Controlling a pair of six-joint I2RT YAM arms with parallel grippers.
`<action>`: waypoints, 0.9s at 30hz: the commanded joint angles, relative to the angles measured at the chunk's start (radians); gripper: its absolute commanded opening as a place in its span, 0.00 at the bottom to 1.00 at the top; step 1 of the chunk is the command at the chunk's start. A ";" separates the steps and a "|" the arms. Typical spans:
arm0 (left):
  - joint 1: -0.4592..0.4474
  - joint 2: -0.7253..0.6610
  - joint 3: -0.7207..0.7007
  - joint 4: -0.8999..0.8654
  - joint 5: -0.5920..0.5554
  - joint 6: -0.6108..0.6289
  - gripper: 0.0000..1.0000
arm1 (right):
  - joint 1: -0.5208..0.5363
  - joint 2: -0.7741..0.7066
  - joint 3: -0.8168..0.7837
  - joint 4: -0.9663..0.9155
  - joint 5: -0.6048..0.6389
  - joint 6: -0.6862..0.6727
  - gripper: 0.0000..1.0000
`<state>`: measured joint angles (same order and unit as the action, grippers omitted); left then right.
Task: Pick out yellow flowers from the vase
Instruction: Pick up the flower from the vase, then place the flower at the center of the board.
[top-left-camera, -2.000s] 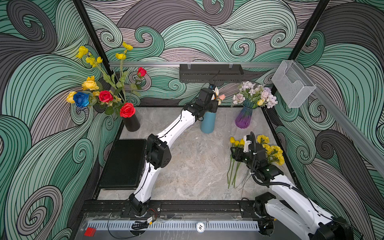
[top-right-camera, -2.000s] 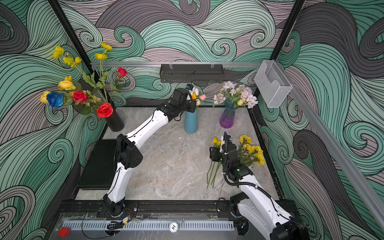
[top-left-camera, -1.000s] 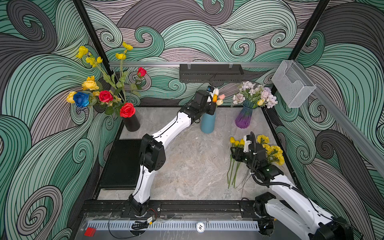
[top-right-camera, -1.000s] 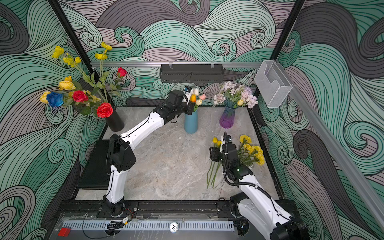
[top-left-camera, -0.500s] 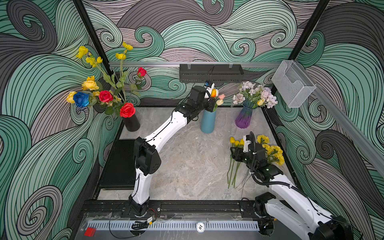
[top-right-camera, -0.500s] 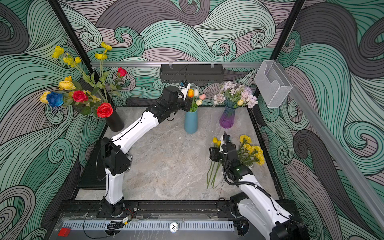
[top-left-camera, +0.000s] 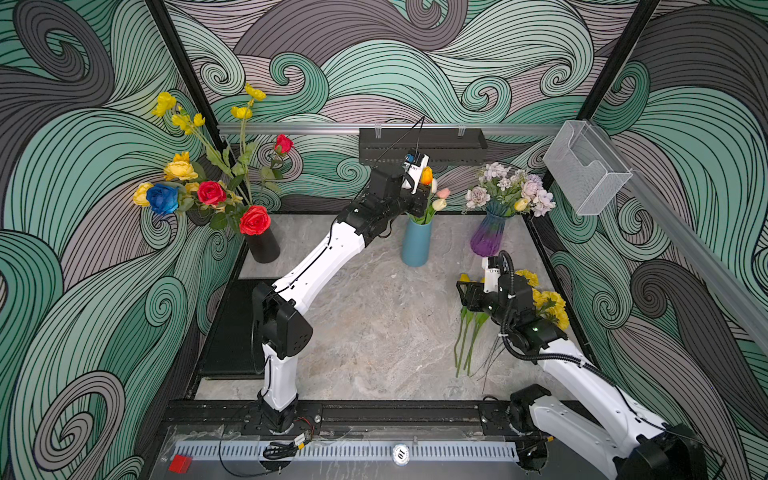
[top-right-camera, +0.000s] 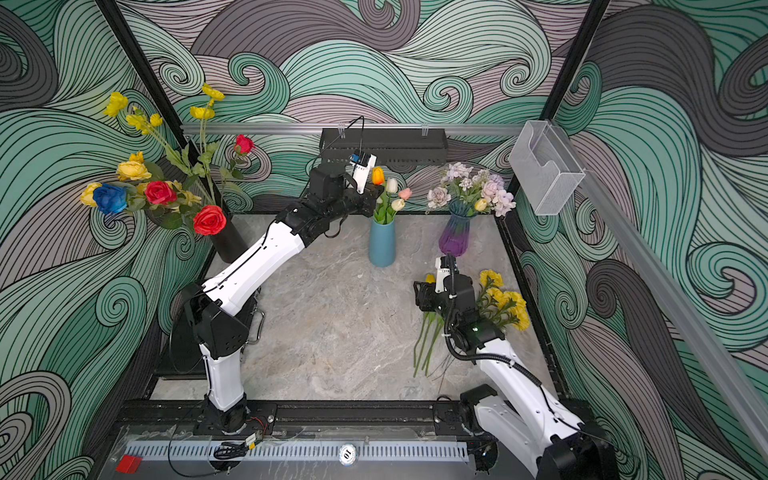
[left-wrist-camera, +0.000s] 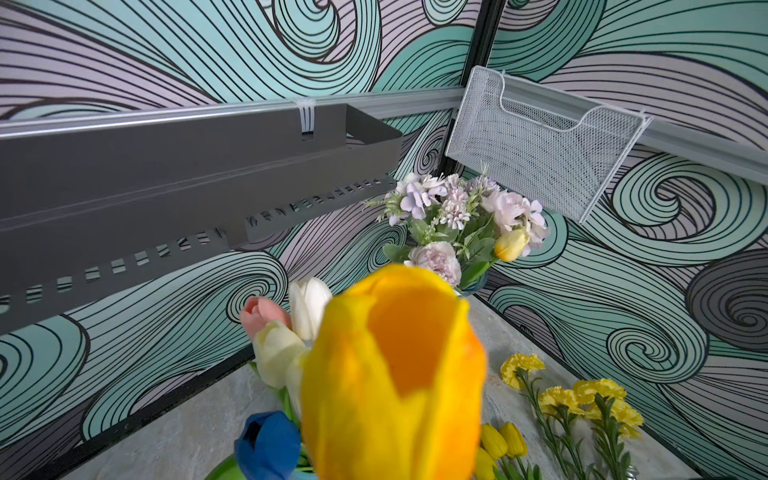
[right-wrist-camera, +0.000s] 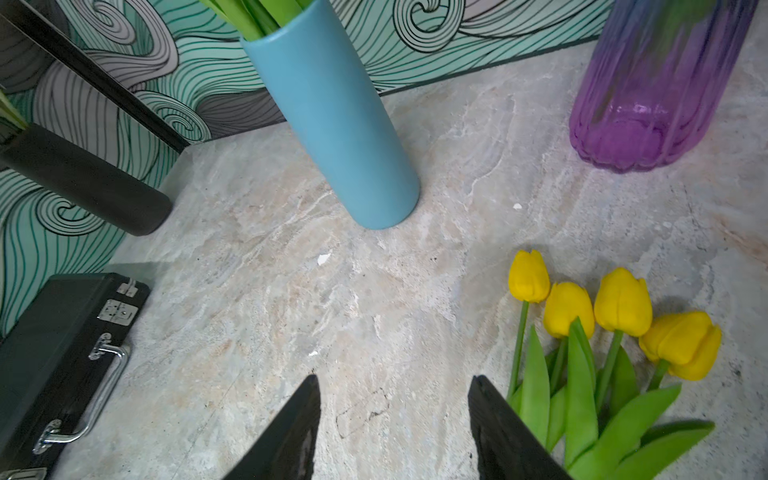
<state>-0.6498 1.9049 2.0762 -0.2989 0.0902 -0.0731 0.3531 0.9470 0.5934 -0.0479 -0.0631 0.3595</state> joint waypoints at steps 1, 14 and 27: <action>0.004 -0.081 0.010 0.004 0.011 0.028 0.05 | -0.007 0.025 0.059 0.054 -0.066 -0.055 0.55; 0.004 -0.209 0.093 -0.171 0.116 -0.009 0.02 | 0.051 0.104 0.255 0.248 -0.229 -0.305 0.57; 0.001 -0.317 -0.067 -0.232 0.308 -0.106 0.01 | 0.164 0.220 0.403 0.320 -0.225 -0.451 0.57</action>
<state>-0.6498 1.5993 2.0396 -0.5007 0.3214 -0.1417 0.5060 1.1545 0.9661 0.2398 -0.2897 -0.0460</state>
